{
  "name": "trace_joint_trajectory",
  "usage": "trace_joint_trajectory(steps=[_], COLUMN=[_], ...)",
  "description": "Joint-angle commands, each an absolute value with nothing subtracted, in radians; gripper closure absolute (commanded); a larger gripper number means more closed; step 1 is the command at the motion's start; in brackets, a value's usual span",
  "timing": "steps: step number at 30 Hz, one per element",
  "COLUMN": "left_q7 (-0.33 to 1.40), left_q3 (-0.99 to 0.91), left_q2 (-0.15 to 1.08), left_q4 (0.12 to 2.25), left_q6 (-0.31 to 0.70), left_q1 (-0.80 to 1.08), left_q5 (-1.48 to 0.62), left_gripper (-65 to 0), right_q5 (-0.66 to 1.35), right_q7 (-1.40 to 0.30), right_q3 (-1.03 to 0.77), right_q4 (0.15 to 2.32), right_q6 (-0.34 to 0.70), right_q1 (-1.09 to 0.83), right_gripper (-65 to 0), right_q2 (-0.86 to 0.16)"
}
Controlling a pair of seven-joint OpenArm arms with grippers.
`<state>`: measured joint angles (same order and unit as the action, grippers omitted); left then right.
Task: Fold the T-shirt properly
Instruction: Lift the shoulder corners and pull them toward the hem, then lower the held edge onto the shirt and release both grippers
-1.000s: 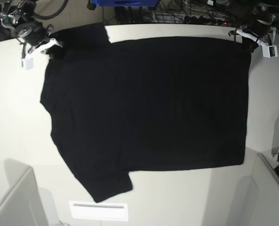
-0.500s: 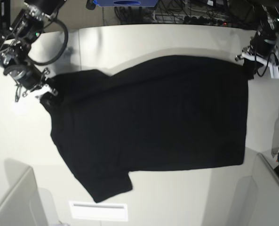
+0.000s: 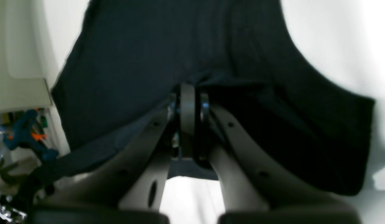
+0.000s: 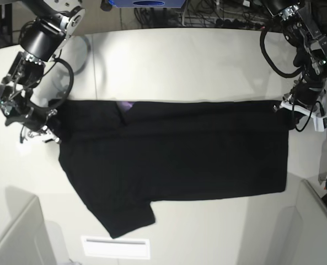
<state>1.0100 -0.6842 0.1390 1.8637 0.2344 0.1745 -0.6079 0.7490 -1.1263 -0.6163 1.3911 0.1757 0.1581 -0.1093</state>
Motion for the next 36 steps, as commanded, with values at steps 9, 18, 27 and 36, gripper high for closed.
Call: trace_joint_trajectory(steps=[9, 18, 27, 36], left_q7=[0.990, 0.990, 0.989, 0.989], left_q3=[-0.644, -0.647, -0.644, -0.650], left_q2=[0.139, 0.145, 0.145, 0.147], left_q4=[1.767, 1.758, 1.755, 1.756], left_q6=[0.236, 0.236, 0.236, 0.236], left_q1=[0.077, 0.071, 0.053, 0.045], left_q5=[-0.509, -0.503, -0.501, -0.501], left_gripper=[0.0, 0.0, 0.0, 0.0], right_q5=[0.684, 0.682, 0.682, 0.682], right_q7=[-1.113, -1.067, -1.033, -1.047], right_q3=[-0.618, -0.503, -0.483, -0.483], right_q4=[1.354, 1.283, 1.173, 1.165], right_q6=[0.189, 0.183, 0.183, 0.183], right_q1=[0.242, 0.288, 0.325, 0.343], right_gripper=[0.0, 0.0, 0.0, -5.1], right_q2=[-0.113, -0.119, -0.134, -0.139])
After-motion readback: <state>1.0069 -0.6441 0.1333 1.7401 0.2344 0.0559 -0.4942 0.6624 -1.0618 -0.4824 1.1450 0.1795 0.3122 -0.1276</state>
